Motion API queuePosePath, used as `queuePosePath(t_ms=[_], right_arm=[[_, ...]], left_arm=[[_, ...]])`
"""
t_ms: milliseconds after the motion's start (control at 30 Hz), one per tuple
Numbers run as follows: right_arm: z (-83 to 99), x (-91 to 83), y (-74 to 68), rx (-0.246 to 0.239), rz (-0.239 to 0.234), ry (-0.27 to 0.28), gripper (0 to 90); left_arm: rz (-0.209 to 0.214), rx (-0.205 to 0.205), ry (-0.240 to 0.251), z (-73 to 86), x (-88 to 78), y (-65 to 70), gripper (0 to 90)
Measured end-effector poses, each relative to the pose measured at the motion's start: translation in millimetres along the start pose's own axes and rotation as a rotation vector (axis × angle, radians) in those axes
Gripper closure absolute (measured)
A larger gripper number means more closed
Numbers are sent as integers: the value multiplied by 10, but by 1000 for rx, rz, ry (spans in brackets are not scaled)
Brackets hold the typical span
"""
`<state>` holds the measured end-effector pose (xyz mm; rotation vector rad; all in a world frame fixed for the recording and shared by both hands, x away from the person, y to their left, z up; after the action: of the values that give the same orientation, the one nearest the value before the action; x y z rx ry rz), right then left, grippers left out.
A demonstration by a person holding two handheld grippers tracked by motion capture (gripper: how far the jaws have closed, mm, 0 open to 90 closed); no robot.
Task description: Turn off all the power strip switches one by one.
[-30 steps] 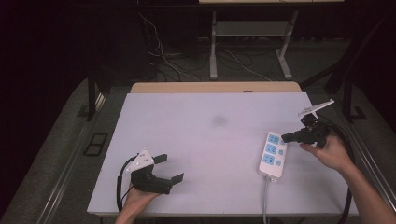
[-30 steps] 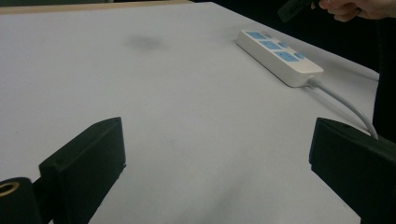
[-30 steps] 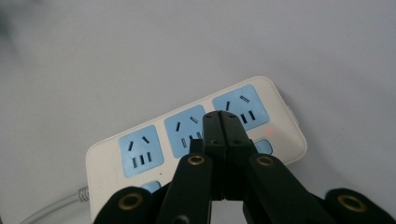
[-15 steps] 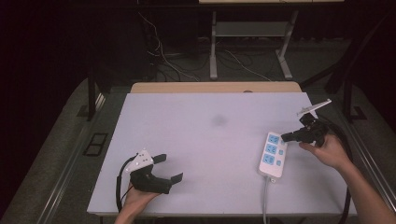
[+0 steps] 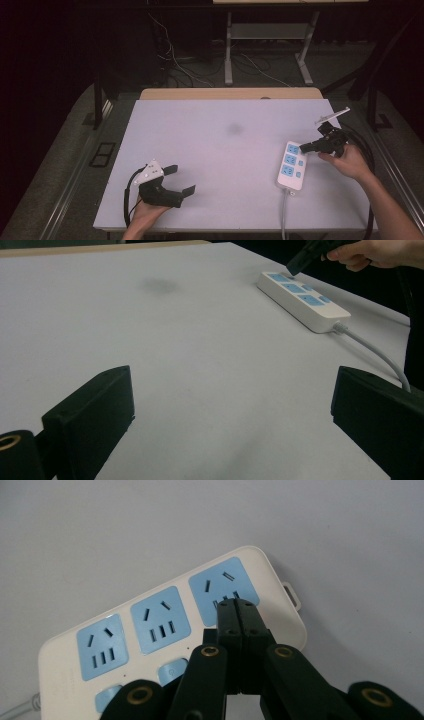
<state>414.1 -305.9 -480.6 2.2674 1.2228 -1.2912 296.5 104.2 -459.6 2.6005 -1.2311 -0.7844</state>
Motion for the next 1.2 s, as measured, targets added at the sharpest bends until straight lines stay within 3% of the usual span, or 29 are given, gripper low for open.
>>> queuePosePath(t_ms=[667, 1200], right_arm=[[32, 37, 8, -11, 18, -16, 898], [69, 59, 11, 23, -40, 40, 900]], left_arm=[[1, 2, -2, 2, 1, 14, 22], [-5, 8, -4, 7, 2, 21, 22]])
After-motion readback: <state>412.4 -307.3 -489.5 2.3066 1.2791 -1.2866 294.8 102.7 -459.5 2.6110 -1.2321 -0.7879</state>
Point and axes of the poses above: each handheld gripper's, and its own axes: x roughly forward along the jaws, z roughly out of its underside, y roughly to its right, the point moved 9 cm from there along x, roughly forward along the jaws, and after that the axes turned 10 degrees about -x, right-handed, at the moved point
